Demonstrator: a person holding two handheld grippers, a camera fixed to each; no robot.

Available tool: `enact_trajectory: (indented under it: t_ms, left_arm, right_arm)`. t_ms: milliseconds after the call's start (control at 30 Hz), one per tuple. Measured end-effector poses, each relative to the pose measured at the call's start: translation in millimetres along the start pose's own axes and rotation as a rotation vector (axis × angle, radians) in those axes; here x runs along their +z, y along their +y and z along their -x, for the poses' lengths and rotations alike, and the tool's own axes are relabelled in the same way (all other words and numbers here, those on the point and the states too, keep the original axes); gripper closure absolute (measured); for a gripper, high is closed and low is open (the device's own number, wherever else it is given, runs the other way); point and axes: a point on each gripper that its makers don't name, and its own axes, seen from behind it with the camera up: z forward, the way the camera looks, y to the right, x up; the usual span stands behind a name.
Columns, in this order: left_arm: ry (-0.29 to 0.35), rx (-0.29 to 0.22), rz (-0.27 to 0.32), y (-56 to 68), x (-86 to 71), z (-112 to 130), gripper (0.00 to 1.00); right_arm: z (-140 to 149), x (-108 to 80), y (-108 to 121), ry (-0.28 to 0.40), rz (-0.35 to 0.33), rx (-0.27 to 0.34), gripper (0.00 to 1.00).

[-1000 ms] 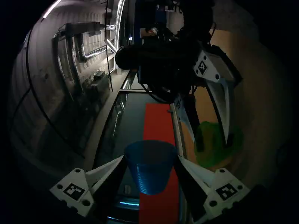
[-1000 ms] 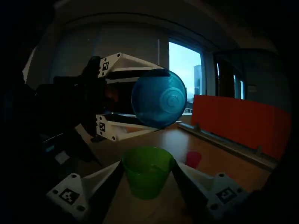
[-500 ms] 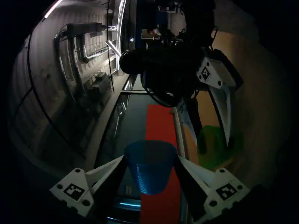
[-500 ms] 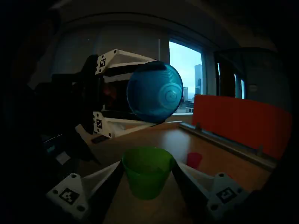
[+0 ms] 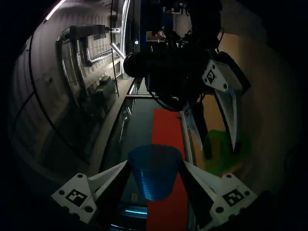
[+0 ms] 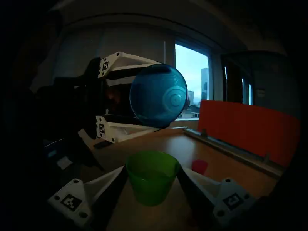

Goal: Pour water

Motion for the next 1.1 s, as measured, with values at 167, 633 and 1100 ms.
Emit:
enact_trajectory:
  t_ms: [167, 633, 1100]
  left_arm:
    - [0.000, 0.003, -0.002, -1.6, 0.7, -0.6, 0.15]
    - [-0.026, -0.164, -0.014, -0.6, 5.9, 16.9, 0.15]
    - [-0.047, -0.651, -0.040, 0.7, 12.2, 46.3, 0.15]
  right_arm:
    - [-1.8, -0.6, -2.4, 0.000, -0.001, -0.006, 0.09]
    - [-5.0, -4.7, -3.2, 0.005, 0.013, -0.010, 0.09]
    - [-6.3, -8.7, -3.2, 0.015, 0.020, -0.011, 0.09]
